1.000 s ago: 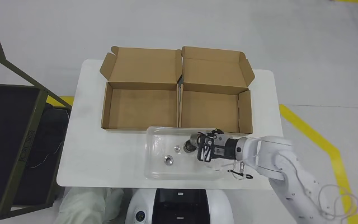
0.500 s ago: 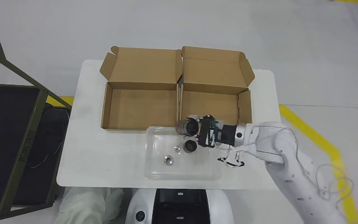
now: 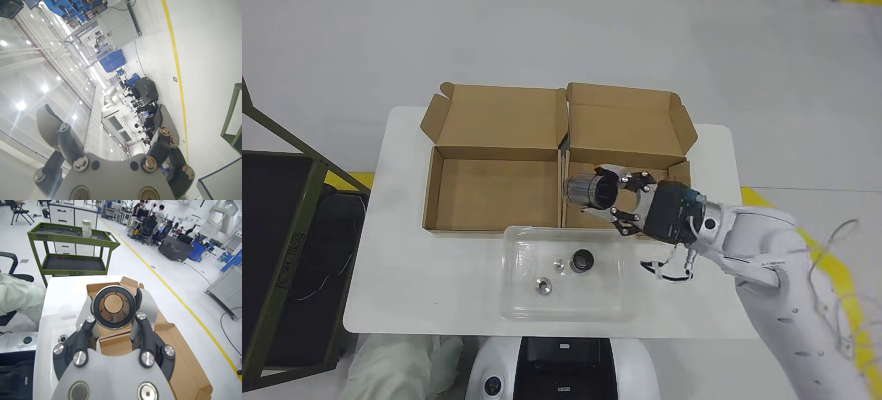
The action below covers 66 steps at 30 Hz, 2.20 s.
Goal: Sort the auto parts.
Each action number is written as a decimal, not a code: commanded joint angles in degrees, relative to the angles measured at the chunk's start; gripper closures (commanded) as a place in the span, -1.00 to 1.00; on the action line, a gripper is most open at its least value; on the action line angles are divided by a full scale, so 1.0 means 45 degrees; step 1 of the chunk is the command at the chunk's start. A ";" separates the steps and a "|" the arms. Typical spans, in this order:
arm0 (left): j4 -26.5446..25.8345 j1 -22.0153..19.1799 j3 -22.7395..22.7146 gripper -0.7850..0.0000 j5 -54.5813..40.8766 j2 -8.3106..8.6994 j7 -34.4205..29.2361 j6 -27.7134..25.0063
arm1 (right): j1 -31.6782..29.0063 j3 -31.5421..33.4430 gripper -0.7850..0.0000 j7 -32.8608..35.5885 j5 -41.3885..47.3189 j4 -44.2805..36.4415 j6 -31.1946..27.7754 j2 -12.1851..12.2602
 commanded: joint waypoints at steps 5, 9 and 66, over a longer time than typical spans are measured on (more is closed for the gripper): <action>0.0000 0.0000 0.0000 -1.00 0.0000 0.0000 0.0000 0.0000 | -0.0107 0.0443 1.00 -0.0687 0.0216 -0.0306 0.0215 0.0021; 0.0000 0.0000 0.0000 -1.00 0.0000 0.0000 0.0000 0.0000 | -0.0181 0.0787 1.00 -0.1221 0.0298 -0.0553 0.0321 0.0035; 0.0000 0.0000 0.0000 -1.00 0.0000 0.0000 0.0000 0.0000 | 0.1195 -0.0813 1.00 -0.0999 0.0472 0.3295 0.0815 -0.0271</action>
